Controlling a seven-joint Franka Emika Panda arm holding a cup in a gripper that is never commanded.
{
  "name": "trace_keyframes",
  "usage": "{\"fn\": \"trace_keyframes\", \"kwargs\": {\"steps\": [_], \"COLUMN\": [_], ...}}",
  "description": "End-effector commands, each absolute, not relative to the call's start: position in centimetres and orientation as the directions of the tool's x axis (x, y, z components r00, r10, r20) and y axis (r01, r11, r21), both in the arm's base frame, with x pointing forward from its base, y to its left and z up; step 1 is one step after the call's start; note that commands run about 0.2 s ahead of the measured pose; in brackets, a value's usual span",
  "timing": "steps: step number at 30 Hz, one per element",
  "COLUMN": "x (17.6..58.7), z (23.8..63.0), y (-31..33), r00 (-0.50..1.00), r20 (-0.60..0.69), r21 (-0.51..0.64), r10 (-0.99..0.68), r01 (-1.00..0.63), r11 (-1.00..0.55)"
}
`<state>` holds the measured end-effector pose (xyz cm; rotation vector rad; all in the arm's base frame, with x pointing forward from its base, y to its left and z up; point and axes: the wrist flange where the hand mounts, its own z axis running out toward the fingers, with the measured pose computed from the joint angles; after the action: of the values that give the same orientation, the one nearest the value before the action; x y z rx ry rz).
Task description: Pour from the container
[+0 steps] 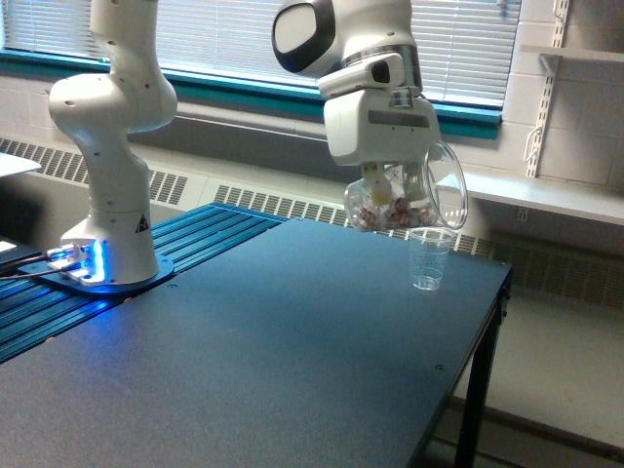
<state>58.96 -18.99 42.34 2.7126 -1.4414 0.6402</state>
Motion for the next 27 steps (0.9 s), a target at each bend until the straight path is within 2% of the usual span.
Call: {"fn": "trace_keyframes", "kwargs": {"steps": [1,8,14,27], "x": [57.3,57.5,57.7,57.8], "z": [42.3,42.1,42.2,42.7], "y": [-23.9,-23.6,-21.3,-8.5], "r00": [0.354,0.322,0.287,0.344], "r20": [0.331,0.325,0.266,0.157], "r21": [-0.192,-0.184,-0.213,-0.267], "r10": [-0.875,-0.889,-0.92,-0.926], "r01": [-0.882,-0.9,-0.914,-0.888], "r11": [-0.43,-0.394,-0.346,-0.375]}}
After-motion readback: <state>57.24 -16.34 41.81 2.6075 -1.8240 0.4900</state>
